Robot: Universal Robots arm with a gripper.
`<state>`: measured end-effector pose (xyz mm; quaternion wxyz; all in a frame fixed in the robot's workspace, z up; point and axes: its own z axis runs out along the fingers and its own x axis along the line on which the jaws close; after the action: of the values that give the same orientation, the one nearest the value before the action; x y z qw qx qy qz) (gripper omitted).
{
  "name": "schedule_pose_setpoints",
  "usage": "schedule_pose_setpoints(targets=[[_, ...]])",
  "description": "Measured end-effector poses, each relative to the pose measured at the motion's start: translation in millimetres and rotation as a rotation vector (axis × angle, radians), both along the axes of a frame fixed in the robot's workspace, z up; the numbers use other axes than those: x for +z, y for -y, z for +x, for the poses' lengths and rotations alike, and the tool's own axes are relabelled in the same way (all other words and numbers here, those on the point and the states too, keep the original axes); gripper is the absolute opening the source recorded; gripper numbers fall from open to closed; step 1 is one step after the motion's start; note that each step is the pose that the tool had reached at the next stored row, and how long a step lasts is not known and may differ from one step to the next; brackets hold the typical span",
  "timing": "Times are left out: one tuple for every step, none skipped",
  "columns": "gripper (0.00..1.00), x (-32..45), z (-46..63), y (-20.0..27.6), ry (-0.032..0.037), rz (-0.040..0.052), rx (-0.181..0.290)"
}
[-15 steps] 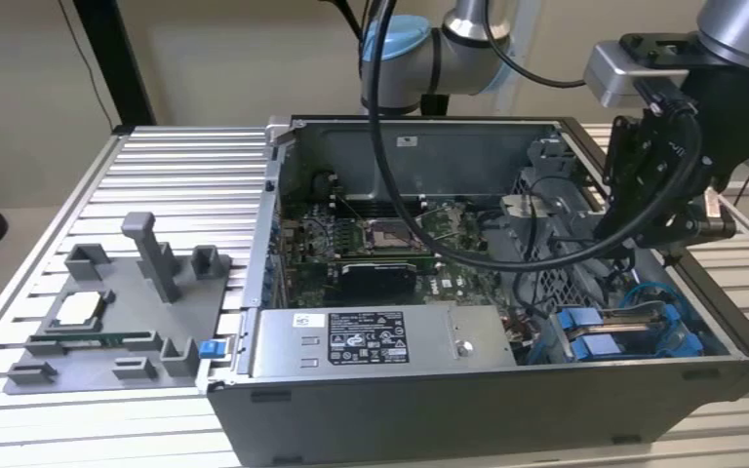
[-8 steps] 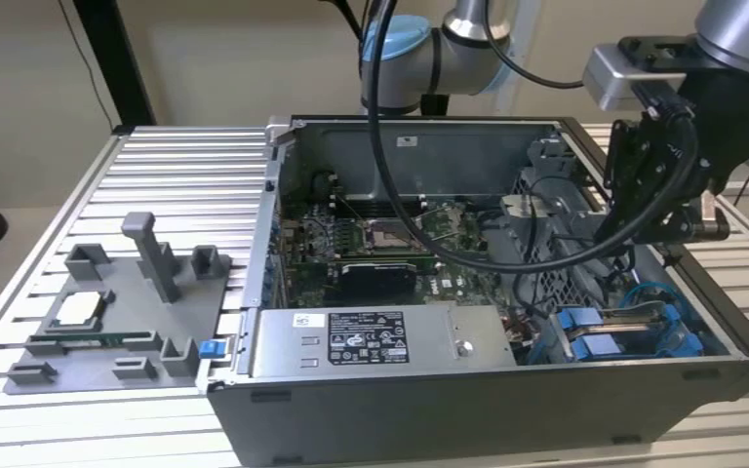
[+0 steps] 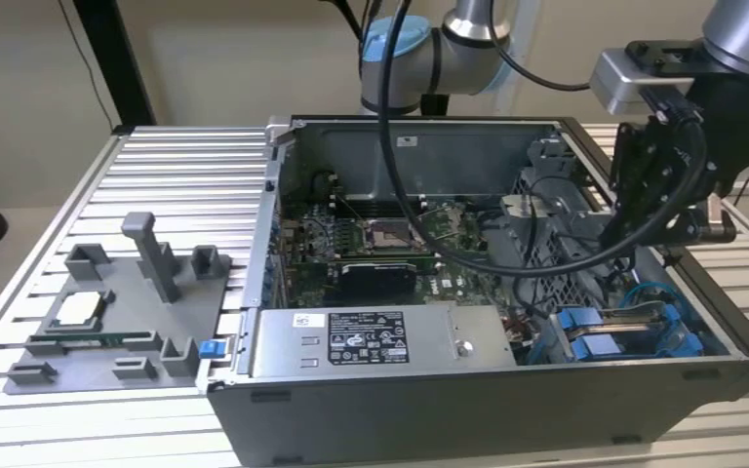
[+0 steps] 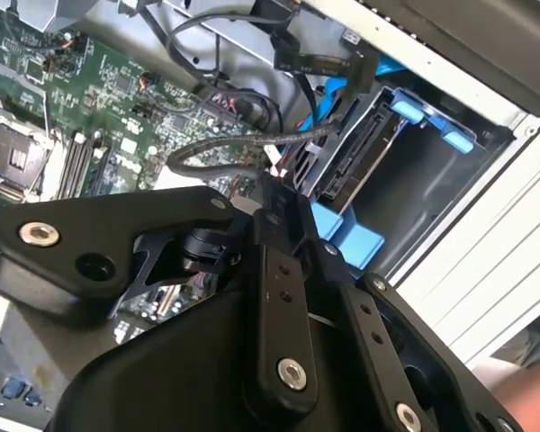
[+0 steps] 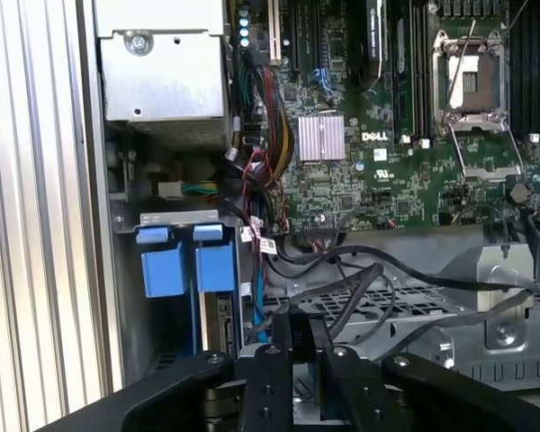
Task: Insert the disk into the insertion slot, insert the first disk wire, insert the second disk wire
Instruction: 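Insert the first disk wire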
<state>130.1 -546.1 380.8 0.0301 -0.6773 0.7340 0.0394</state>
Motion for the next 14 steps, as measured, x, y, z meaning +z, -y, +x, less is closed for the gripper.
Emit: schedule_pose_setpoints(targets=[[0.00,-0.5,2.2,0.0,0.0000,-0.0002,0.000],[0.00,-1.0,4.6,0.0,0.0000,-0.0004,0.000],[0.00,-1.5,7.3,0.0,0.0000,-0.0005,0.000],[0.00,-2.0,10.1,0.0,0.0000,-0.0005,0.000],[0.00,-2.5,13.0,0.0,0.0000,-0.0005,0.000],[0.00,-2.9,15.8,0.0,0.0000,-0.0007,0.000],[0.00,-3.3,18.2,0.0,-0.0001,-0.0006,0.000],[0.00,-3.7,19.6,0.0,-0.0001,-0.0008,0.000],[0.00,-3.8,19.9,0.0,-0.0001,-0.0013,0.000],[0.00,-3.8,19.9,0.0,0.0000,-0.0013,0.000],[0.00,-3.8,19.9,0.0,0.0000,-0.0014,0.000],[0.00,-3.9,20.1,0.0,-0.0001,-0.0015,0.000],[0.00,-4.5,20.4,0.0,-0.0001,-0.0016,0.000],[0.00,-5.3,21.0,0.0,-0.0004,-0.0037,0.000]])
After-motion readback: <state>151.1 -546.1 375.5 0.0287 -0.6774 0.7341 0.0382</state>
